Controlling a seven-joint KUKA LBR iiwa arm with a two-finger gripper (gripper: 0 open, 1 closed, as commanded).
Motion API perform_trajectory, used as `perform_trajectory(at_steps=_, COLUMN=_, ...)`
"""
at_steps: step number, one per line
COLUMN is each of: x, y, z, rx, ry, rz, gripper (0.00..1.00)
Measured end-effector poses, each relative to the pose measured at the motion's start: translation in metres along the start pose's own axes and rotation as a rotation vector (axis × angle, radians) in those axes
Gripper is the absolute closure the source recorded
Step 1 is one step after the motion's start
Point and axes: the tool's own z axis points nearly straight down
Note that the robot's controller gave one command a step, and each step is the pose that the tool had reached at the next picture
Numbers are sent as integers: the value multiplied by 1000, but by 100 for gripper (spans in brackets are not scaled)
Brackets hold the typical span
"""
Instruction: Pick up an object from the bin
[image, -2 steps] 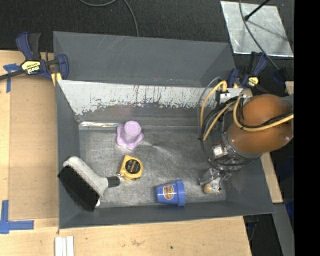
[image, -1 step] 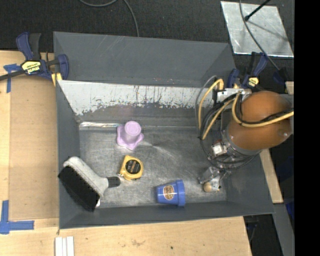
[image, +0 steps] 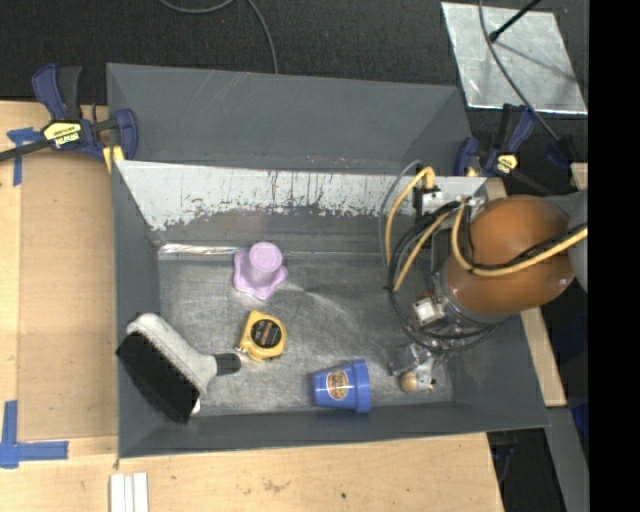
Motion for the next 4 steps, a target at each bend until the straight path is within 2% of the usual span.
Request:
perform_trajectory(at_steps=1, x=19, y=-51, z=1, rx=-8, ry=-5, rz=-104, gripper=100)
perform_trajectory(at_steps=4, x=18, y=-52, z=1, rx=-11, ry=-6, rz=-104, gripper=100)
